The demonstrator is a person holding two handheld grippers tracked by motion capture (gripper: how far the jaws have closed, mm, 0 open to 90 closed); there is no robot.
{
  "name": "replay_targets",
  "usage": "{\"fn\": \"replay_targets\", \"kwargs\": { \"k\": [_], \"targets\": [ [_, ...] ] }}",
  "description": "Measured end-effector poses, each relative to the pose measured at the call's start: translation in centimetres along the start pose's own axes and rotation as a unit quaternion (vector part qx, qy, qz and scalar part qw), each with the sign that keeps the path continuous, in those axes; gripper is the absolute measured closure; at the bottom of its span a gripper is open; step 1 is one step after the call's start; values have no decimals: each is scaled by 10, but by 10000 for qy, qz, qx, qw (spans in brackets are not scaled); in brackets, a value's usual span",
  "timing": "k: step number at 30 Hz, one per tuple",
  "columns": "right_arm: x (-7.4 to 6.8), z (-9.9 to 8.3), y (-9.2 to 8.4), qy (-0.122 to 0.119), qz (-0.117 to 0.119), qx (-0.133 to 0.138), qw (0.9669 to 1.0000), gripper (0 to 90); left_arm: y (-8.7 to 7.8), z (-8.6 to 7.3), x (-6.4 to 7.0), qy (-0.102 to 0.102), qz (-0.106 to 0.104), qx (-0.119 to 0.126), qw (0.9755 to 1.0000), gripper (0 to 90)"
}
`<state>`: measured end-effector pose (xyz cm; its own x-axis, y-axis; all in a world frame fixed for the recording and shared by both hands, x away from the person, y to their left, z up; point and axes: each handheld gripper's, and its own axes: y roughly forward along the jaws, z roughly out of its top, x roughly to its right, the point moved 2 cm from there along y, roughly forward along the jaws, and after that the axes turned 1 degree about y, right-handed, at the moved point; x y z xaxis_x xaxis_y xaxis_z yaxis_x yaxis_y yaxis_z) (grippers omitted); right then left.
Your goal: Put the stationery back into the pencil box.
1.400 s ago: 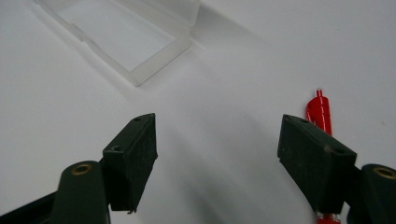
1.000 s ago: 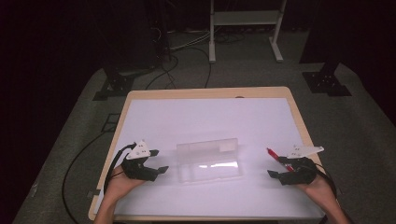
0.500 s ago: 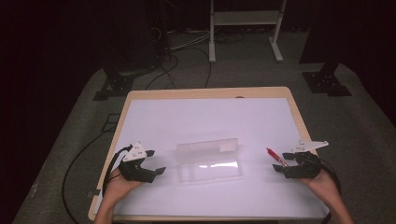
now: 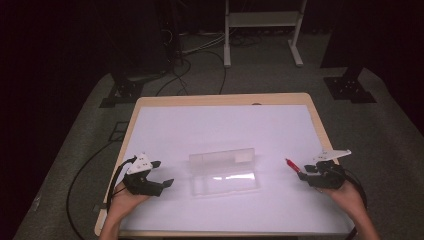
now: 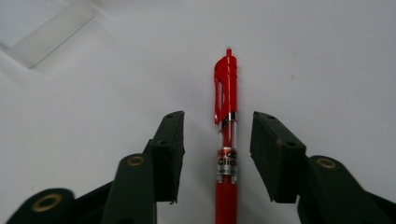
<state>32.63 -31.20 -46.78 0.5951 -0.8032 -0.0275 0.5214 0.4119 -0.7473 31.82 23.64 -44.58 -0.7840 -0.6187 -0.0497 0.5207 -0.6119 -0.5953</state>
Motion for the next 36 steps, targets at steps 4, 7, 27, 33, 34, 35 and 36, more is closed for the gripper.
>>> {"fn": "replay_targets", "kwargs": {
  "k": [4,7,27,33,34,35,36],
  "targets": [
    [0,0,3,7,-37,-81,10000,619,-1,-1,0,-14,6,-3,10000,164],
    [1,-1,5,-11,-130,-167,9998,671,-2,-1,0,-15,-2,17,10000,164],
    [3,-1,11,-19,-117,-331,9994,786,-10,-5,-5,-145,125,171,9997,164],
    [2,0,9,-12,-34,-314,9995,788,-11,-5,-6,-204,135,239,9994,163],
    [2,0,9,-12,-34,-314,9995,788,-11,-5,-6,-204,135,239,9994,163],
    [0,2,6,-84,-11,-258,9996,788,-11,-6,-6,-223,124,228,9994,163],
    [0,2,6,-84,-11,-258,9996,788,-11,-6,-6,-223,124,228,9994,163]
  ]
}}
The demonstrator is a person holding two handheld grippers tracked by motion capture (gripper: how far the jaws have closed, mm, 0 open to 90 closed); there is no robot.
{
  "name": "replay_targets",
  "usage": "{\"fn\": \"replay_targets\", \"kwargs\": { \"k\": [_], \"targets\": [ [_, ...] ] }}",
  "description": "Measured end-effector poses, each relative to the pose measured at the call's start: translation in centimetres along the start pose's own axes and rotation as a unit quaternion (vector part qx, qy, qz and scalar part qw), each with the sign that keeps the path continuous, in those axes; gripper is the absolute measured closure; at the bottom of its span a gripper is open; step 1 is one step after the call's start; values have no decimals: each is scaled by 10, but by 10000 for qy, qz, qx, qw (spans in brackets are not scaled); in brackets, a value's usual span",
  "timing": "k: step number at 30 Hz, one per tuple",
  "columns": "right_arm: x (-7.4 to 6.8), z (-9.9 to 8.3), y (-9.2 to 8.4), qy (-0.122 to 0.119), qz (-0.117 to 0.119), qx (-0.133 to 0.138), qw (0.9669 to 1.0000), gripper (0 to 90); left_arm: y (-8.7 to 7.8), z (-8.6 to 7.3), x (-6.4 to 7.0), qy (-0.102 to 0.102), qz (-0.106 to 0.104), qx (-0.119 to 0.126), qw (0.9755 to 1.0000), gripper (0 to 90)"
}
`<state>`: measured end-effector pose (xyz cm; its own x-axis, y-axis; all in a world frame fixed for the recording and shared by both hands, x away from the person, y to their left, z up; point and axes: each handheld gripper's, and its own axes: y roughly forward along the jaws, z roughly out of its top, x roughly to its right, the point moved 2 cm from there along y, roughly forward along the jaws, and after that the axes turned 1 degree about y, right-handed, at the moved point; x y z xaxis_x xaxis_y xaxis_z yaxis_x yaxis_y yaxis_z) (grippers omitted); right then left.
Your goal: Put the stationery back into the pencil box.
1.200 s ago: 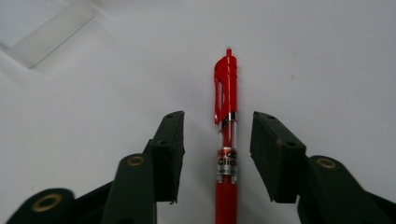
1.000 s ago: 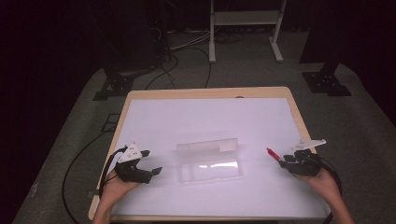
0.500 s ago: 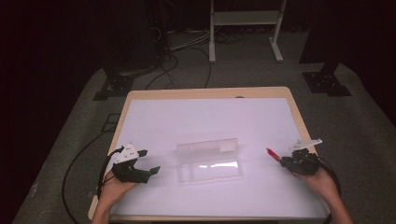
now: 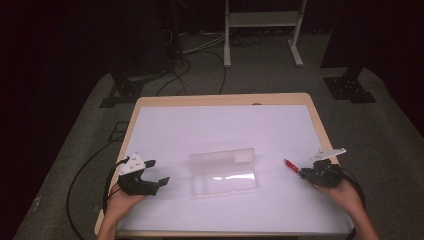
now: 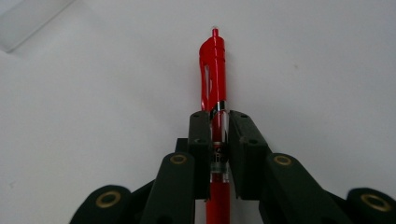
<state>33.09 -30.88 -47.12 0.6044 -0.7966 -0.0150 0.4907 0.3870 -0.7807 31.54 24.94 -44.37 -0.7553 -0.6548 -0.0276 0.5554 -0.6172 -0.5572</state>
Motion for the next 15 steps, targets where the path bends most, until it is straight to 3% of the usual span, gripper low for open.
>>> {"fn": "replay_targets", "kwargs": {
  "k": [15],
  "targets": [
    [-26,33,-25,-616,166,323,9974,788,1,-1,-1,-85,-77,53,9999,129]
  ]
}}
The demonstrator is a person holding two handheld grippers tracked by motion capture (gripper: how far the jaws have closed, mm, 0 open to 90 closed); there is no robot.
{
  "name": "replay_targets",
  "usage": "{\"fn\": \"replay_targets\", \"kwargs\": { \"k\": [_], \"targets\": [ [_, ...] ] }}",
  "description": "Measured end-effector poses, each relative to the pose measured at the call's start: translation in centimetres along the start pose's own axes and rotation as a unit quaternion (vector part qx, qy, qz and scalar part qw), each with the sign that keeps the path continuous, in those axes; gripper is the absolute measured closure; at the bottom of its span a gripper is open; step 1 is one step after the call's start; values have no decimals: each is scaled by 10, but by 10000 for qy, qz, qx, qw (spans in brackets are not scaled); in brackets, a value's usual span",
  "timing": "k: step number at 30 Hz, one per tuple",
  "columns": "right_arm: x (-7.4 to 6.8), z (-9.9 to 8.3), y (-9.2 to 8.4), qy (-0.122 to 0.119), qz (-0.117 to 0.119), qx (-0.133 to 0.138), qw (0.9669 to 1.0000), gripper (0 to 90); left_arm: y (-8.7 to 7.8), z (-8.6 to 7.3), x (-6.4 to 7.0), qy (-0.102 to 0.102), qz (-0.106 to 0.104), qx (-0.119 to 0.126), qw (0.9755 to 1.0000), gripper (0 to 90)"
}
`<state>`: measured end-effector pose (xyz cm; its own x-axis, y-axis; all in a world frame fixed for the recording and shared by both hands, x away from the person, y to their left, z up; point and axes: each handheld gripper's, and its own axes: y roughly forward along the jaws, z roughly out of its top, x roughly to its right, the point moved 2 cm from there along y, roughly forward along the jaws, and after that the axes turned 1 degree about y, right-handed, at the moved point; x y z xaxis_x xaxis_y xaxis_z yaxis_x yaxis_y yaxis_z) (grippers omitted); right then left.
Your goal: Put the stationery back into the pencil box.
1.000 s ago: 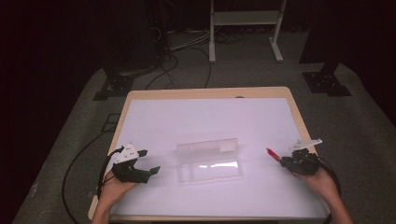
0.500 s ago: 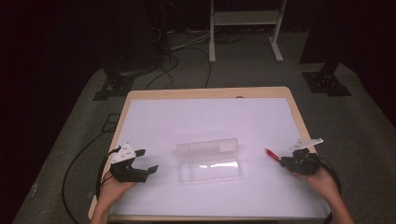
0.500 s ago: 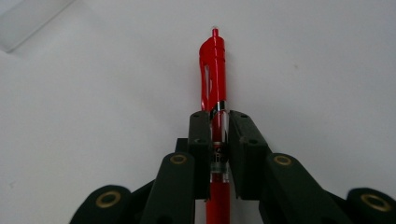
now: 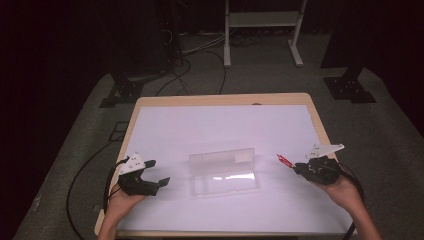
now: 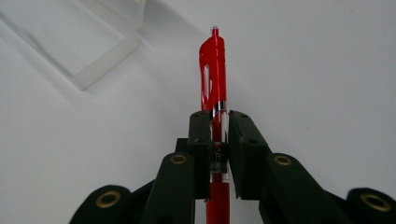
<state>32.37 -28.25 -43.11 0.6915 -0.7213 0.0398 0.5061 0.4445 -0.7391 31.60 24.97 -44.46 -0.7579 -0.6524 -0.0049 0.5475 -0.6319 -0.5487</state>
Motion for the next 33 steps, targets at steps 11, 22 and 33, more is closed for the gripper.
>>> {"fn": "replay_targets", "kwargs": {
  "k": [11,22,33],
  "targets": [
    [-26,33,-2,-547,261,195,9980,788,1,-1,0,3,-17,-37,10000,120],
    [-48,57,5,-856,711,307,9933,788,1,-2,0,-13,-27,-21,10000,115],
    [-69,70,23,-1087,1022,269,9884,788,2,-1,0,-10,-48,-15,10000,110]
  ]
}}
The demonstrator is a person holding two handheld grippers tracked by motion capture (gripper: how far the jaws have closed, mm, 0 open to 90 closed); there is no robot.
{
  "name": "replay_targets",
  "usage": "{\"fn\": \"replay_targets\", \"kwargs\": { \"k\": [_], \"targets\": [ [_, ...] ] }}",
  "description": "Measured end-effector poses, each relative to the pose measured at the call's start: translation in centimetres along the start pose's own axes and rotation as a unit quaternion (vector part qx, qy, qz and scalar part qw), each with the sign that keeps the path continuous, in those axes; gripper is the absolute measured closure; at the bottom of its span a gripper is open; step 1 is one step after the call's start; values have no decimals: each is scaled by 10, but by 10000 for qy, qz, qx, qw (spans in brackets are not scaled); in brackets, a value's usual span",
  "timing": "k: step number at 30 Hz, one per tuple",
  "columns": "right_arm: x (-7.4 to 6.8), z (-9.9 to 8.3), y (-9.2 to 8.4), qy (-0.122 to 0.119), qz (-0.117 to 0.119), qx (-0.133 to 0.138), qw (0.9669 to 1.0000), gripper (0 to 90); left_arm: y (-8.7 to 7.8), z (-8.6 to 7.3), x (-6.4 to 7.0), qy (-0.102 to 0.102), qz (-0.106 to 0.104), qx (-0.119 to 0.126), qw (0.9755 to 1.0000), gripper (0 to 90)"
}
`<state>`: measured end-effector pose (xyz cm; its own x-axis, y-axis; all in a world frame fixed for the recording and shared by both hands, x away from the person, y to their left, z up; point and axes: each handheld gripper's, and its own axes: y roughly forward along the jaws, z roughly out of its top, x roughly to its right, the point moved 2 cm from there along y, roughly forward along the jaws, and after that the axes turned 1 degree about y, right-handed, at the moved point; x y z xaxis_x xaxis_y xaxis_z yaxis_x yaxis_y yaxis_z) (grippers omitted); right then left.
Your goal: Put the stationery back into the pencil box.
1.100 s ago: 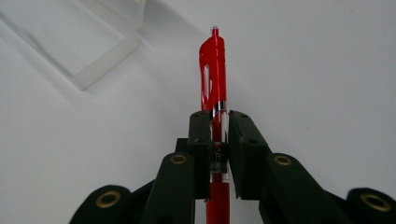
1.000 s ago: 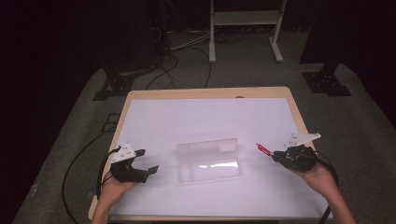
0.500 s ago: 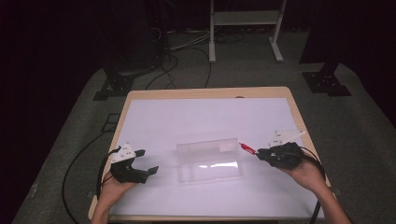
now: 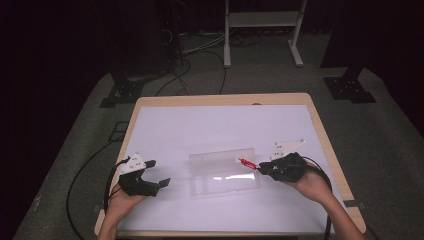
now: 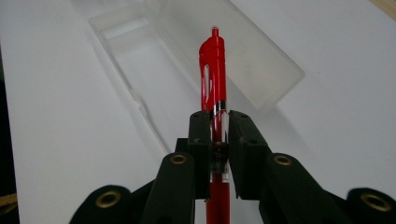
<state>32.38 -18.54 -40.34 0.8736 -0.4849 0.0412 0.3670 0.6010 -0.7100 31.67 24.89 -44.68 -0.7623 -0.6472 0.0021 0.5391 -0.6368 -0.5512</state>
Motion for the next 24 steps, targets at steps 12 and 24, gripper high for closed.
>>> {"fn": "replay_targets", "kwargs": {
  "k": [12,24],
  "targets": [
    [-10,14,20,-270,289,1,9992,788,1,0,2,45,-24,-45,10000,109],
    [-17,27,43,-405,521,-100,9978,788,3,0,3,67,-83,-76,9999,111]
  ]
}}
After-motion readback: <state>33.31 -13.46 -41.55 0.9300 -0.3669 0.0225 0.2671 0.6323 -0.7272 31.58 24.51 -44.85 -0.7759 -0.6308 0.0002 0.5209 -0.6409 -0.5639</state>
